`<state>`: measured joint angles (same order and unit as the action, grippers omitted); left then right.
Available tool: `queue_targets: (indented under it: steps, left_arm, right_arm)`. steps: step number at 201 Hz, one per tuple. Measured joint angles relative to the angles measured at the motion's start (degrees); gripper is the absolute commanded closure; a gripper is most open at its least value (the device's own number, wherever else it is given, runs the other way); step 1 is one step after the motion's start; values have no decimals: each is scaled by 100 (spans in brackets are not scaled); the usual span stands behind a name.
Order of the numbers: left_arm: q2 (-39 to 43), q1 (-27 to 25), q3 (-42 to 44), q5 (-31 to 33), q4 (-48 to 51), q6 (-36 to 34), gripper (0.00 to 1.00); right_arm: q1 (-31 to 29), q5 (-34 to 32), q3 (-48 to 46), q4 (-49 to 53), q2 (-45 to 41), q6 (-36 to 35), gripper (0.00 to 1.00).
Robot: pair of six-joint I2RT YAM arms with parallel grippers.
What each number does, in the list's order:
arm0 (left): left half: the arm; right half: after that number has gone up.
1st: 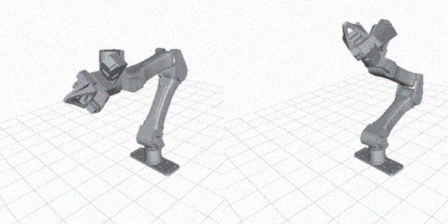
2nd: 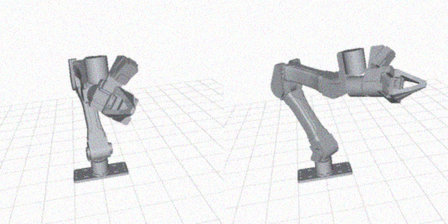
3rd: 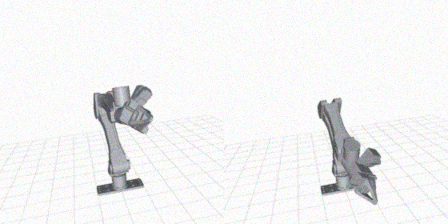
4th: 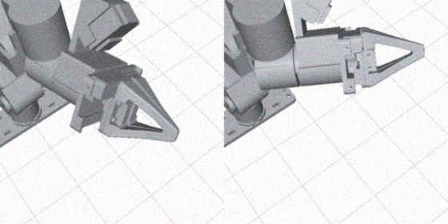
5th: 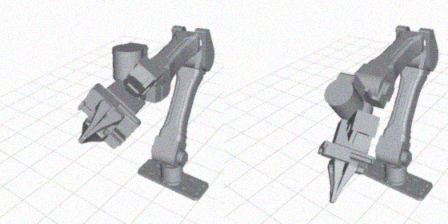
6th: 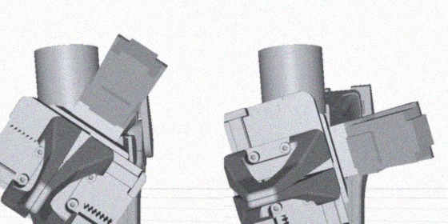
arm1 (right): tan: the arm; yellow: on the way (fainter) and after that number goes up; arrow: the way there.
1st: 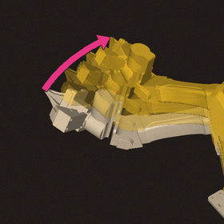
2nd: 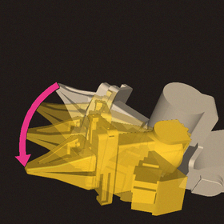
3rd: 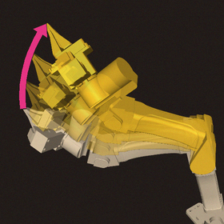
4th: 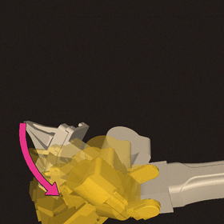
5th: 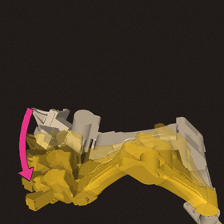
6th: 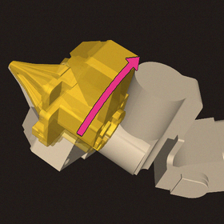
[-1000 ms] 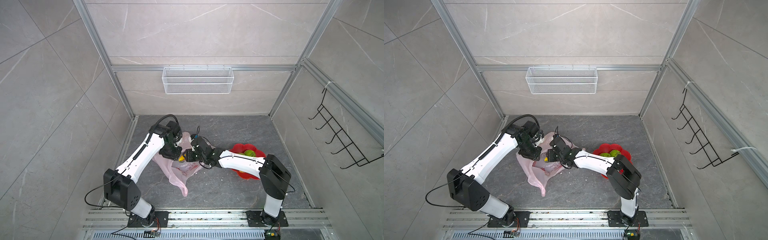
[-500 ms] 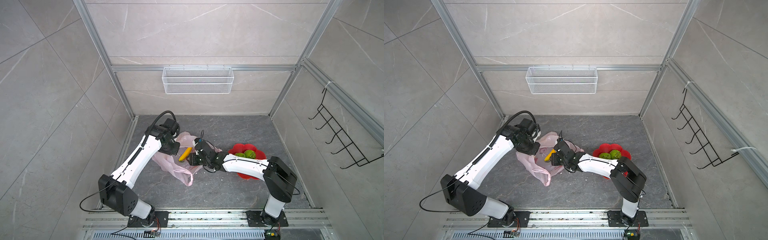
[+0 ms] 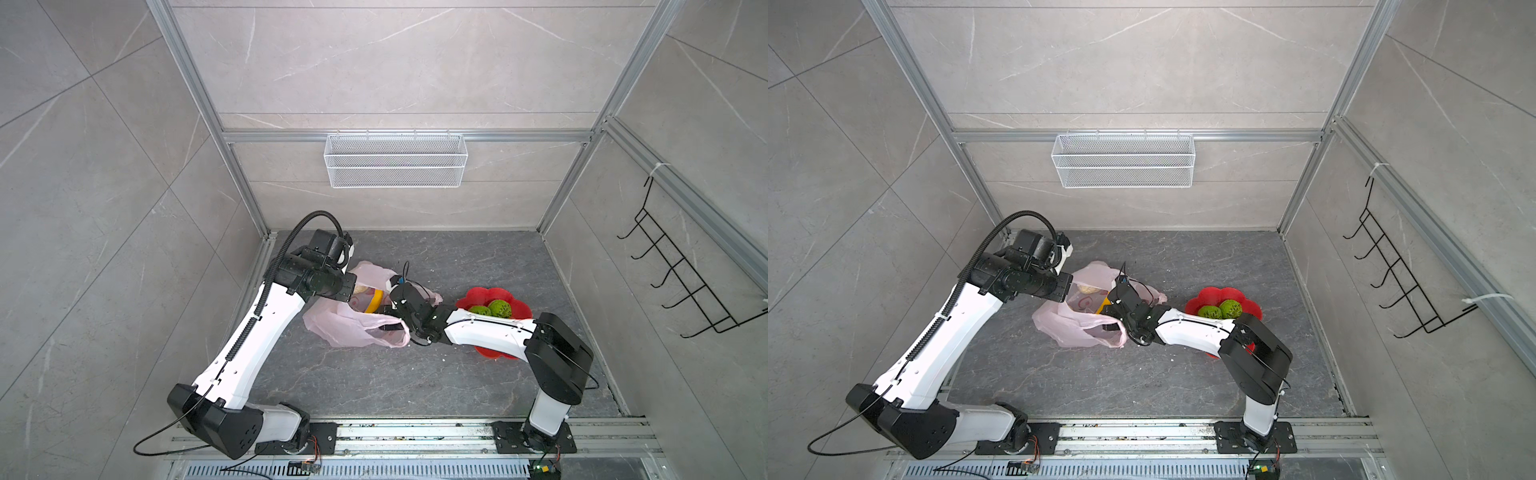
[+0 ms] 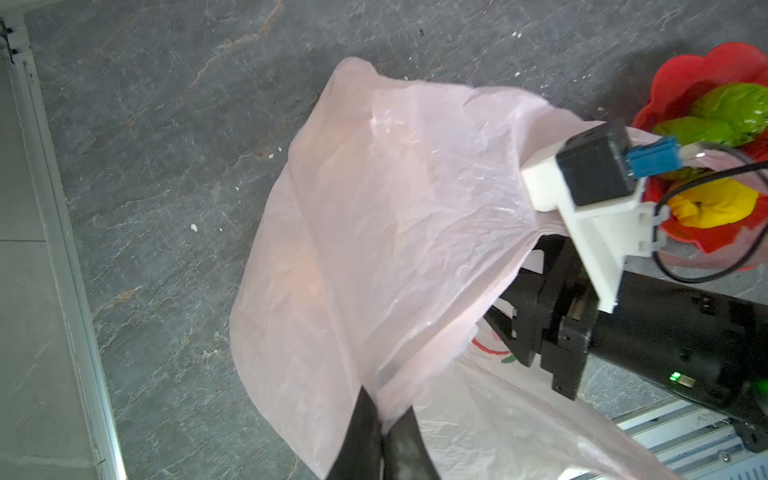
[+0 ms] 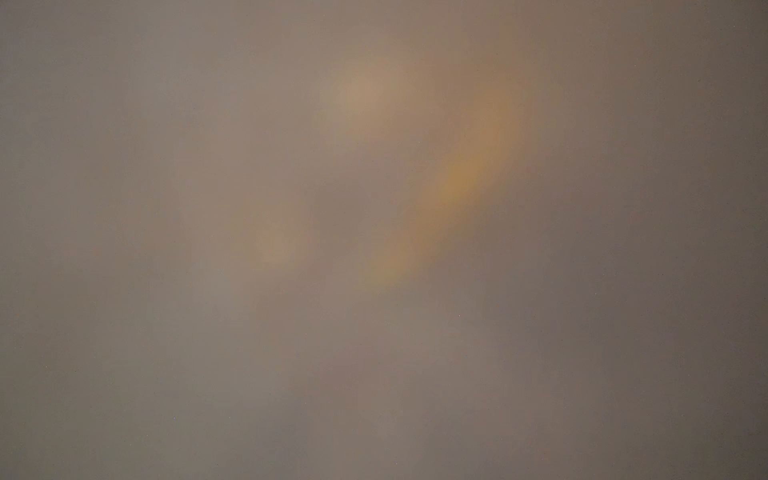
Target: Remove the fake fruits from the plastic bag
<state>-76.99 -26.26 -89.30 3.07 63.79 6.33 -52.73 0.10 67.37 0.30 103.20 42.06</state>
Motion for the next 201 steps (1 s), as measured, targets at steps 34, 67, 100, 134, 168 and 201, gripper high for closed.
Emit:
queue_targets:
  steps: [34, 67, 100, 134, 168, 201]
  left_arm:
    - [170, 0, -2, -177, -96, 57, 100]
    - [227, 0, 90, -205, -114, 111, 100]
    - [210, 0, 328, -155, -63, 181, 81]
    - [-68, 0, 308, -175, 59, 221, 61]
    - [-459, 0, 275, -354, 144, 208, 54]
    - [-647, 0, 197, -407, 192, 199, 83]
  right_arm:
    - [0, -28, 0, -17, 92, 2, 53]
    - [0, -11, 0, -57, 140, 0, 53]
    - [-15, 74, 0, -83, 149, -2, 53]
    - [-101, 74, -13, -107, 149, -2, 53]
    - [-136, 66, -85, -111, 146, -2, 53]
    - [-136, 48, -105, -153, 146, -2, 53]
